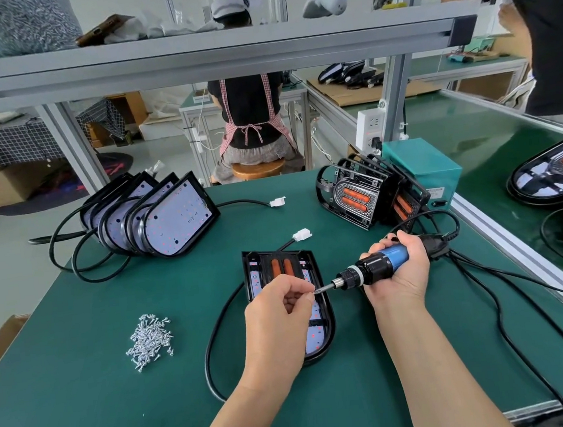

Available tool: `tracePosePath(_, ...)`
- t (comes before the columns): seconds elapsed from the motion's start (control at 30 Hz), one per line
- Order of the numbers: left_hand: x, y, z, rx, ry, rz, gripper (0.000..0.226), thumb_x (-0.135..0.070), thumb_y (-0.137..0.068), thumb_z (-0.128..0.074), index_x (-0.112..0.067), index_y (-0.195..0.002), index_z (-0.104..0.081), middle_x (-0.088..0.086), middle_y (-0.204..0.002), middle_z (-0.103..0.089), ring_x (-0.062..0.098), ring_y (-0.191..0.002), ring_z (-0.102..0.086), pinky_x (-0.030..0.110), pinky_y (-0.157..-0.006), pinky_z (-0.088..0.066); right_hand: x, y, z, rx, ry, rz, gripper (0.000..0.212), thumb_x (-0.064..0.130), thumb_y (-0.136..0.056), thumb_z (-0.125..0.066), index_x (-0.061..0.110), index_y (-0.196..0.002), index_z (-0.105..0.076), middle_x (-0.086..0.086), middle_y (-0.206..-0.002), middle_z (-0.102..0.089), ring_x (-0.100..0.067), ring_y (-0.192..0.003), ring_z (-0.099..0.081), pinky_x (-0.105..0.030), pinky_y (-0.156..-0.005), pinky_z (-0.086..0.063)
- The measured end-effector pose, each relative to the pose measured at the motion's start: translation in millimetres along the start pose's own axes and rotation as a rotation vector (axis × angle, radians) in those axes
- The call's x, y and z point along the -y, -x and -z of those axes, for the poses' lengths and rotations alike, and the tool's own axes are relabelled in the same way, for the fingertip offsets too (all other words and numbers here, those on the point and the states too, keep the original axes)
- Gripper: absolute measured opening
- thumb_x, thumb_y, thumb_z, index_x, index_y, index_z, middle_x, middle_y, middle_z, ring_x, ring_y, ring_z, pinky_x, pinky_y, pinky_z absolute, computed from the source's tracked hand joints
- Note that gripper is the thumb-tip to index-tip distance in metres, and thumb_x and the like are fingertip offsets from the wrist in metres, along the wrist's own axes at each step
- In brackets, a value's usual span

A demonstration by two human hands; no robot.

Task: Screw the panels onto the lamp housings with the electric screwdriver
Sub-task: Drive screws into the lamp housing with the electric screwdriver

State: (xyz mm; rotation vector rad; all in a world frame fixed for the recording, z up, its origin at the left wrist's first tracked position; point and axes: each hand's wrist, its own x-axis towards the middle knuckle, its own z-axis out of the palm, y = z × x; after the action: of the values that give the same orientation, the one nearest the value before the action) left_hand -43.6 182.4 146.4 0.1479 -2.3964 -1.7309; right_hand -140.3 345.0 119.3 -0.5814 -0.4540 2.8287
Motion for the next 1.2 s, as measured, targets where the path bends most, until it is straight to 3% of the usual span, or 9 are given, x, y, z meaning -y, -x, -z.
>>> tracePosePath(0.2,0.7,6.0,-3.6,-0.051,-0.052,-0.126,0.023,-0.001,-0.09,-0.065,-0.024,-0.084,-0.068,-0.018,-0.067,-0.061,0.001,-0.064,-0.053,0.012,-0.062,-0.045,-0.6,-0.8,0.6,-0.018,0.019,0.01,0.015,0.019,-0.091,-0.06,0.018,-0.078,-0.051,0.007,-0.067,-0.052,-0.01,-0.054,-0.049,-0.023,-0.057,-0.038)
tracePosePath(0.3,3.5,7.6,-6.0,-0.087,-0.064,-0.192,0.033,0.0,-0.09,-0.065,-0.032,-0.093,-0.064,-0.012,-0.077,-0.063,0.006,-0.074,-0.055,0.012,-0.07,-0.045,-1.7,-0.1,0.1,-0.031,0.015,0.02,0.013,0.018,-0.09,-0.061,0.018,-0.08,-0.052,0.007,-0.065,-0.055,-0.01,-0.053,-0.051,-0.023,-0.057,-0.039)
tracePosePath(0.43,7.4,6.5,-8.4,-0.097,-0.105,-0.242,0.043,-0.002,-0.09,-0.065,-0.044,-0.095,-0.058,-0.017,-0.082,-0.062,0.011,-0.078,-0.055,0.014,-0.074,-0.045,-2.5,0.5,-0.5,-0.032,0.017,0.02,0.014,0.018,-0.09,-0.061,0.018,-0.079,-0.053,0.007,-0.066,-0.055,-0.011,-0.054,-0.052,-0.024,-0.056,-0.04)
tracePosePath(0.7,9.7,5.7,-7.6,-0.12,-0.299,-0.432,0.022,0.001,-0.091,-0.064,-0.018,-0.101,-0.067,-0.022,-0.081,-0.053,0.015,-0.081,-0.052,0.026,-0.076,-0.046,-2.7,-1.1,-0.5,-0.036,0.018,-0.007,0.014,0.017,-0.09,-0.063,0.018,-0.08,-0.053,0.007,-0.064,-0.057,-0.009,-0.051,-0.054,-0.022,-0.057,-0.04)
tracePosePath(0.83,9.2,4.8,-4.9,-0.122,-0.341,-0.479,0.021,0.001,-0.091,-0.063,-0.017,-0.102,-0.066,-0.019,-0.082,-0.051,0.014,-0.08,-0.051,0.024,-0.074,-0.045,-2.8,1.0,-3.8,-0.038,0.027,0.002,0.014,0.016,-0.09,-0.064,0.018,-0.08,-0.054,0.008,-0.063,-0.057,-0.008,-0.05,-0.054,-0.021,-0.057,-0.04)
tracePosePath(0.93,10.8,5.0,-0.6,-0.096,-0.354,-0.459,0.029,0.002,-0.084,-0.068,-0.02,-0.104,-0.066,-0.019,-0.083,-0.054,0.01,-0.084,-0.05,0.015,-0.076,-0.041,0.3,3.7,-7.6,-0.027,0.056,0.028,0.013,0.017,-0.089,-0.065,0.018,-0.081,-0.055,0.007,-0.065,-0.057,-0.009,-0.051,-0.054,-0.022,-0.058,-0.042)
tracePosePath(1.0,10.7,6.6,1.0,-0.072,-0.344,-0.439,0.034,-0.005,-0.082,-0.072,-0.025,-0.109,-0.065,-0.023,-0.09,-0.055,0.007,-0.091,-0.053,0.012,-0.079,-0.039,4.5,5.5,-10.3,-0.018,0.097,0.061,0.012,0.018,-0.088,-0.067,0.019,-0.083,-0.055,0.007,-0.066,-0.058,-0.01,-0.052,-0.055,-0.023,-0.056,-0.043)
tracePosePath(1.1,10.9,5.4,9.8,-0.131,-0.311,-0.474,0.037,-0.035,-0.08,-0.071,-0.031,-0.116,-0.062,-0.026,-0.099,-0.057,-0.002,-0.099,-0.053,0.01,-0.088,-0.038,13.1,8.1,-15.3,-0.011,0.119,0.1,0.013,0.019,-0.087,-0.068,0.019,-0.084,-0.055,0.006,-0.067,-0.058,-0.011,-0.053,-0.056,-0.023,-0.056,-0.045)
tracePosePath(1.2,20.2,-12.8,30.5,-0.297,-0.26,-0.304,0.034,-0.046,-0.085,-0.066,-0.031,-0.115,-0.06,-0.019,-0.104,-0.056,0.003,-0.099,-0.054,0.025,-0.091,-0.044,22.6,12.8,-24.0,0.026,0.153,0.167,0.013,0.018,-0.089,-0.066,0.019,-0.084,-0.054,0.006,-0.065,-0.056,-0.011,-0.054,-0.054,-0.023,-0.057,-0.044)
